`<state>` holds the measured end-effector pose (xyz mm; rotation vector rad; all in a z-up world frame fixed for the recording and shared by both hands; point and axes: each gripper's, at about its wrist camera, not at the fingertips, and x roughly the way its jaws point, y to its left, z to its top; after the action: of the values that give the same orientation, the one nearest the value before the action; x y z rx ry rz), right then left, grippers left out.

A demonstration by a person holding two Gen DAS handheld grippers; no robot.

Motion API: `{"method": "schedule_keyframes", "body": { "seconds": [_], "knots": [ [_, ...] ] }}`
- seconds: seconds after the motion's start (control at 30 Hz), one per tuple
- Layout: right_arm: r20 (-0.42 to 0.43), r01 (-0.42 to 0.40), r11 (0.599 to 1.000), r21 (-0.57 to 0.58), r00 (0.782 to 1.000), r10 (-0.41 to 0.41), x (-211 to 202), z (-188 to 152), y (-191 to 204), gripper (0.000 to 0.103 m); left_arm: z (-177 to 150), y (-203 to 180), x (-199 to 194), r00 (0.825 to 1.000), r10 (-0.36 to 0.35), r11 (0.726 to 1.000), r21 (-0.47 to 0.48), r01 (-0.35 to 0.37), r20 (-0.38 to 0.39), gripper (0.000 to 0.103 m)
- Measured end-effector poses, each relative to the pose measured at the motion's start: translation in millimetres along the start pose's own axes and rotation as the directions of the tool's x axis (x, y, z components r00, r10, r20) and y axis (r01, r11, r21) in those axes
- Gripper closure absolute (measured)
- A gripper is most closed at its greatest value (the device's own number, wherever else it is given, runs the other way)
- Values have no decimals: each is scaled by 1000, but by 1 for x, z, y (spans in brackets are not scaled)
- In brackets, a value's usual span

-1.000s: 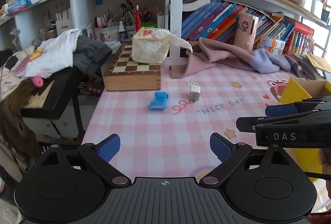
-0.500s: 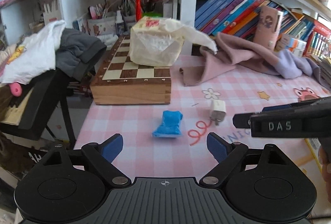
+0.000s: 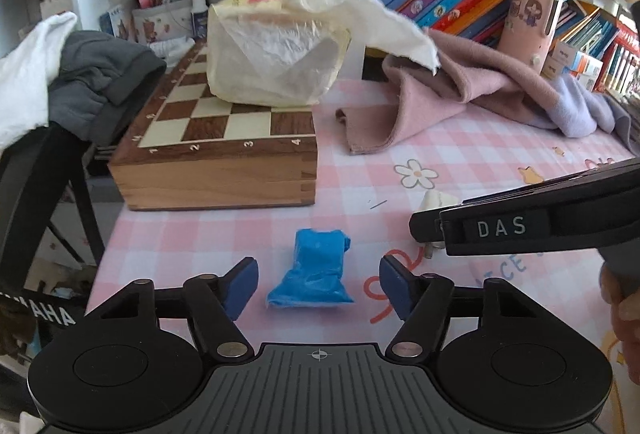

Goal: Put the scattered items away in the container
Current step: 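Grasp the white charger plug with the right tool while the left tool grasps the blue toy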

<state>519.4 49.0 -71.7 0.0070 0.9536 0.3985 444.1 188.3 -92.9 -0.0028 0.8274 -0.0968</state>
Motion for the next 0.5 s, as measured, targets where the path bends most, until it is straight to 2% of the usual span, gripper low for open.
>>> {"method": "schedule_keyframes", "body": {
  "seconds": [0.13,0.23,0.3,0.37,0.5],
  "knots": [
    [-12,-10,1000,1,1000,10,6,1,-1,66,2,1,9,1000,-4,1000,-3,4,-6,43],
    [-11,-10,1000,-9,1000,10,6,2,0,66,3,-1,10,1000,-5,1000,3,5,1,52],
    [-11,-11,1000,-11,1000,11,6,2,-1,66,3,0,10,1000,-6,1000,3,6,6,69],
    [-10,-10,1000,-9,1000,10,5,1,-1,66,4,0,9,1000,-14,1000,4,14,4,75],
    [4,-10,1000,-5,1000,10,-1,0,0,66,6,2,0,1000,-18,1000,-11,18,12,76]
  ]
}}
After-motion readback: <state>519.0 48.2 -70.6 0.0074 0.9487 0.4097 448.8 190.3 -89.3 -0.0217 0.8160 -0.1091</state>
